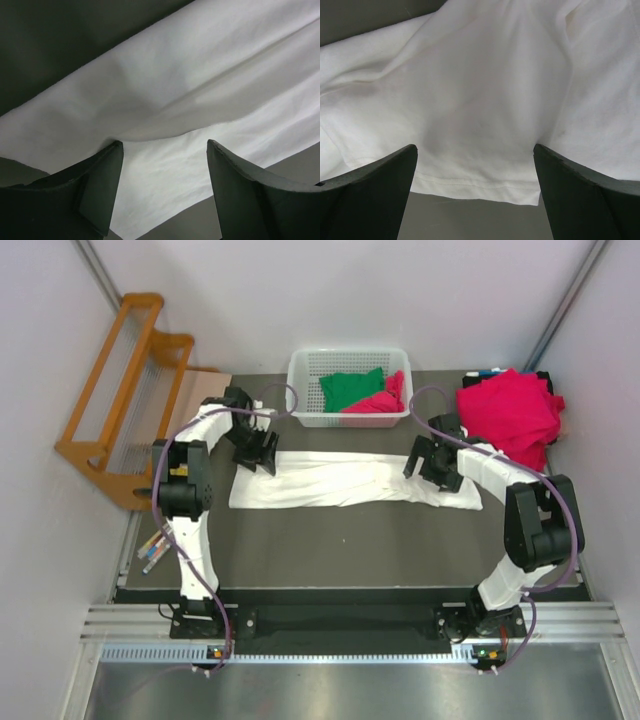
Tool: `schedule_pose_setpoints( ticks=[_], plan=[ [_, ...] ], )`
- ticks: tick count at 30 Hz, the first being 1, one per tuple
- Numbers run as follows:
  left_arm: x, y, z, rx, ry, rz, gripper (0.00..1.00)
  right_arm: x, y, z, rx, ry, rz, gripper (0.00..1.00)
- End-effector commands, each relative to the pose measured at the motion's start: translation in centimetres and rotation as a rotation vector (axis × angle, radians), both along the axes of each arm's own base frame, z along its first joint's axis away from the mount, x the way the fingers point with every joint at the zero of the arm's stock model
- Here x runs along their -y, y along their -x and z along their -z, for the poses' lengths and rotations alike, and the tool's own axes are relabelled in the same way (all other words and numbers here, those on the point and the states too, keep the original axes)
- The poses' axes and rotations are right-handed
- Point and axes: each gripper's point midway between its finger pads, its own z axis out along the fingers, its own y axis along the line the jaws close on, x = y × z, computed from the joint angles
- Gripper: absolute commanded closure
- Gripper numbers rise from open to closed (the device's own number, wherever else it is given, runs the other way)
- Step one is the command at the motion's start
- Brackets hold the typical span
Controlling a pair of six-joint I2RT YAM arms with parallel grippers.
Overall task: Fold and stack the t-shirts
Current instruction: Fold the tshirt
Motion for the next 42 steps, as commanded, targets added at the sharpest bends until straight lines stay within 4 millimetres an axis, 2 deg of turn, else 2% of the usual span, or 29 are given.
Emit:
schedule_pose_setpoints(
  ticks=[1, 6, 12, 15, 16, 20, 22, 23, 26, 27, 29, 30, 31, 32, 33, 36, 37, 39, 41, 42],
  plan=[
    [-0.4, -1.3, 0.3, 0.027, -0.012, -0.019, 0.27, -0.4, -1.8, -1.9, 0.07, 0.007, -0.004, 0.0],
    [-1.0, -2.1, 1.5, 0.027, -0.033, -0.029, 0.27, -0.3, -1.6, -1.5, 0.061, 0.011, -0.004, 0.0],
    [-2.4, -3.6, 1.8, 0.042, -0.037, -0.076, 0.27, -0.2, -1.7, -1.3, 0.057, 0.019, -0.002, 0.0],
    [-4.0, -4.4, 2.2, 0.059, -0.059, -0.115, 0.27, -0.1, -1.7, -1.1, 0.052, 0.025, 0.002, 0.01],
    [-5.5, -4.8, 2.3, 0.065, -0.068, -0.151, 0.27, 0.0, -1.7, -1.0, 0.05, 0.025, 0.005, 0.0],
    [-7.4, -4.1, 3.1, 0.048, -0.096, -0.178, 0.28, 0.0, -1.6, -0.3, 0.032, 0.019, 0.011, 0.0],
    [-7.4, -3.8, 2.8, 0.055, -0.097, -0.175, 0.28, -0.2, -1.5, 0.1, 0.025, 0.016, 0.008, 0.0],
    [-7.2, -3.3, 2.8, 0.046, -0.086, -0.173, 0.28, -0.1, -1.6, 0.1, 0.027, 0.015, 0.011, 0.0],
    [-6.1, -2.5, 1.0, 0.056, -0.041, -0.163, 0.28, -0.3, -1.7, 0.2, 0.027, 0.007, 0.011, 0.0],
    [-5.6, -2.4, -0.5, 0.082, -0.022, -0.156, 0.28, -0.3, -1.7, 0.5, 0.02, 0.005, 0.012, 0.0],
    [-4.4, -1.7, -1.8, 0.097, -0.008, -0.13, 0.27, -0.3, -1.7, 0.9, 0.01, 0.006, 0.015, 0.0],
    [-4.0, -1.6, -3.4, 0.13, 0.005, -0.119, 0.27, -0.4, -1.6, 1.0, 0.008, -0.001, 0.014, 0.0],
    [-3.4, -1.0, -4.2, 0.129, 0.013, -0.107, 0.27, -0.5, -1.5, 1.2, 0.004, -0.004, 0.016, 0.0],
    [-2.1, -0.4, -4.7, 0.129, 0.02, -0.075, 0.27, -0.4, -1.4, 1.3, 0.002, -0.007, 0.017, 0.0],
    [-1.5, -0.1, -6.2, 0.154, 0.029, -0.059, 0.27, -0.4, -1.2, 1.5, -0.004, -0.007, 0.019, 0.0],
    [1.2, 1.8, -8.1, 0.17, 0.053, 0.012, 0.26, -0.3, -0.8, 1.8, -0.006, -0.006, 0.024, 0.0],
    [2.6, 2.8, -8.0, 0.163, 0.049, 0.051, 0.26, -0.3, -0.7, 1.8, -0.006, -0.006, 0.022, 0.0],
    [3.7, 3.2, -8.0, 0.183, 0.045, 0.074, 0.26, -0.2, -0.5, 1.8, -0.006, -0.006, 0.024, 0.0],
    [4.7, 3.8, -7.2, 0.156, 0.066, 0.084, 0.25, -0.2, -0.4, 1.8, -0.007, -0.008, 0.023, 0.0],
    [4.7, 3.9, -6.1, 0.123, 0.062, 0.081, 0.25, -0.2, -0.2, 1.9, -0.008, -0.007, 0.023, 0.0]
  ],
)
